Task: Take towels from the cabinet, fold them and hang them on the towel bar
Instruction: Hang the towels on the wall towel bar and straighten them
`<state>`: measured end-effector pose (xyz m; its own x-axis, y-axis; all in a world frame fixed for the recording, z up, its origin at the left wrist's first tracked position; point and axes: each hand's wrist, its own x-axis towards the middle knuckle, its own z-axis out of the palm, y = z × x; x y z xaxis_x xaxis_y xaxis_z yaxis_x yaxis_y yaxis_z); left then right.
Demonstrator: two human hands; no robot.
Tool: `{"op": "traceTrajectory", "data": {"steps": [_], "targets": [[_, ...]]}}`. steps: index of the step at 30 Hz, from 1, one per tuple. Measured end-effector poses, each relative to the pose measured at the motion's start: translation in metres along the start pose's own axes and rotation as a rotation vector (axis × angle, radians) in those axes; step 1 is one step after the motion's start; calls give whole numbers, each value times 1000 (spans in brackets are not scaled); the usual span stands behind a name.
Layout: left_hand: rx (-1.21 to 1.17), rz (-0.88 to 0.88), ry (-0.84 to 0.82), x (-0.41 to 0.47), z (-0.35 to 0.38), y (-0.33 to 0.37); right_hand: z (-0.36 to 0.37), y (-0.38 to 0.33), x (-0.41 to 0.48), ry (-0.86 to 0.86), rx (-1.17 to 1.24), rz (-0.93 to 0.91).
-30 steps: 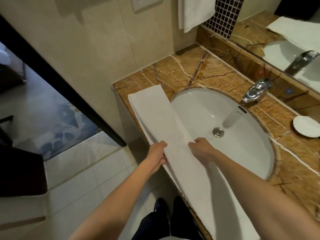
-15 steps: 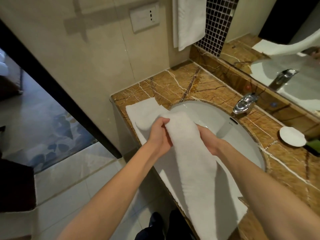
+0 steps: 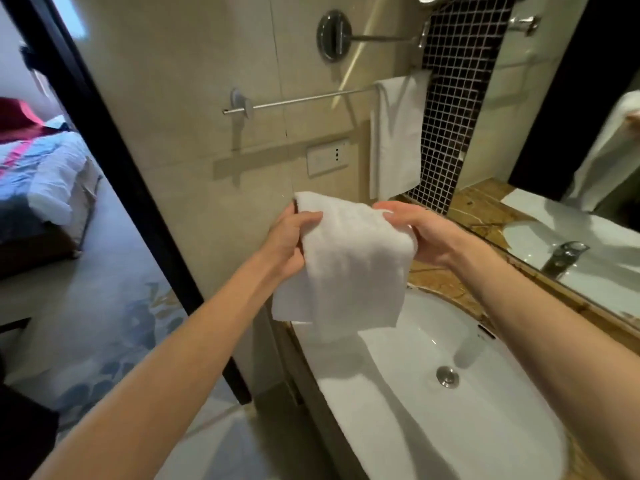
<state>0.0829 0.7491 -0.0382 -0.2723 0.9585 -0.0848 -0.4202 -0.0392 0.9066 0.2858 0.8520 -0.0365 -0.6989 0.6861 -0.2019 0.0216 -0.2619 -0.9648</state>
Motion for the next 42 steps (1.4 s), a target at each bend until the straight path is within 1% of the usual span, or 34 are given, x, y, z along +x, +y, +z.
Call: {"op": "traceTrajectory", "data": {"steps": [3, 5, 9, 13, 18, 22, 26, 29, 32, 36, 39, 42], "targets": [[76, 103, -21, 7, 1, 57, 26, -58, 6, 44, -145, -124], [133, 153, -28, 13, 2, 94, 46, -95, 6, 137, -239, -209], [273, 218, -57, 24, 7, 160, 79, -153, 7, 263, -278, -376], [319, 288, -91, 36, 18, 217, 100, -205, 18, 348, -323, -547], [397, 368, -146, 61, 31, 268, 107, -254, 44, 464, -377, -676], [334, 421, -184, 91, 43, 297, 104, -291, 66, 511, -449, -782], [239, 500, -243, 125, 49, 323, 98, -328, 91, 524, -428, -891], [156, 600, -245, 147, 53, 341, 95, -348, 112, 534, -412, -966], [73, 665, -228, 168, 56, 349, 94, -359, 130, 525, -409, -986], [70, 569, -164, 199, 50, 343, 87, -353, 154, 545, -444, -938], [101, 400, -128, 223, 41, 327, 79, -338, 169, 560, -471, -862], [110, 254, -158, 235, 33, 310, 66, -323, 182, 592, -483, -747]]}}
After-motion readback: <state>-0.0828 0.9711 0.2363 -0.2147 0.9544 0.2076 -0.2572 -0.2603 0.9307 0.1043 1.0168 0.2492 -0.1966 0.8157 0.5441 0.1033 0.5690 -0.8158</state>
